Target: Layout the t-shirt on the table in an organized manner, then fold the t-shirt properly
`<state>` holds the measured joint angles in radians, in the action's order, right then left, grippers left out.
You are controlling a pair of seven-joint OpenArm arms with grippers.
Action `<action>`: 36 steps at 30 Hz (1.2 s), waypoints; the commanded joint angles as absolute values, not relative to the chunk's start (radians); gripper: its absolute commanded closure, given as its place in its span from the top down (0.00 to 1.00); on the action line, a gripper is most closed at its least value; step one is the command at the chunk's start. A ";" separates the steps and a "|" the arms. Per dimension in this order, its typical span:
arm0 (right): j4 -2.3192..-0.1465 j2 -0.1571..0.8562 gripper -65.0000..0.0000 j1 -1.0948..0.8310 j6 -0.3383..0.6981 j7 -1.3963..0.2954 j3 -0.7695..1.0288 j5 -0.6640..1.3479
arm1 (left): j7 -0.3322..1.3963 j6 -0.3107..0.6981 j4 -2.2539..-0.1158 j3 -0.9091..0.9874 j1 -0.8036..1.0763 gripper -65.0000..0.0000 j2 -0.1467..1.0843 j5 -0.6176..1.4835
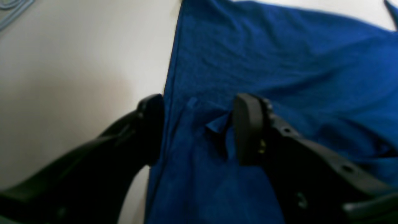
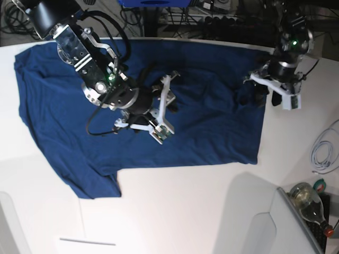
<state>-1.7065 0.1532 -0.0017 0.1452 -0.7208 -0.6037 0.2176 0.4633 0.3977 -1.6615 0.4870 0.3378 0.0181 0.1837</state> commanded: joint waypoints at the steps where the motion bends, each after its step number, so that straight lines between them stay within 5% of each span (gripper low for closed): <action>1: -1.725 0.143 0.43 0.005 0.148 -0.693 -0.602 0.229 | 0.435 0.406 -1.666 0.470 0.323 0.48 0.022 0.189; 10: -1.725 0.142 0.42 -0.007 0.148 -0.693 -0.602 0.229 | 0.438 0.406 -1.534 0.410 0.248 0.46 0.022 0.174; 13: -1.725 0.142 0.42 -0.007 0.148 -0.693 -0.602 0.229 | 0.437 0.406 -1.488 0.410 0.243 0.33 0.022 0.174; 17: -1.719 0.142 0.42 -0.007 0.148 -0.693 -0.602 0.229 | 0.444 0.401 -1.492 0.417 0.240 0.00 0.022 0.174; 26: -1.718 0.143 0.42 -0.005 0.148 -0.693 -0.602 0.229 | 0.708 0.292 -1.771 0.420 0.334 0.00 0.022 0.173; 36: -1.718 0.139 0.42 -0.007 0.148 -0.693 -0.604 0.229 | 0.918 0.289 -1.888 0.424 0.389 0.00 0.022 0.176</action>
<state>-1.7008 0.1448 -0.0177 0.1455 -0.7147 -0.6060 0.2272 0.9321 0.2878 -1.8732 0.4198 0.3901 0.0170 0.1684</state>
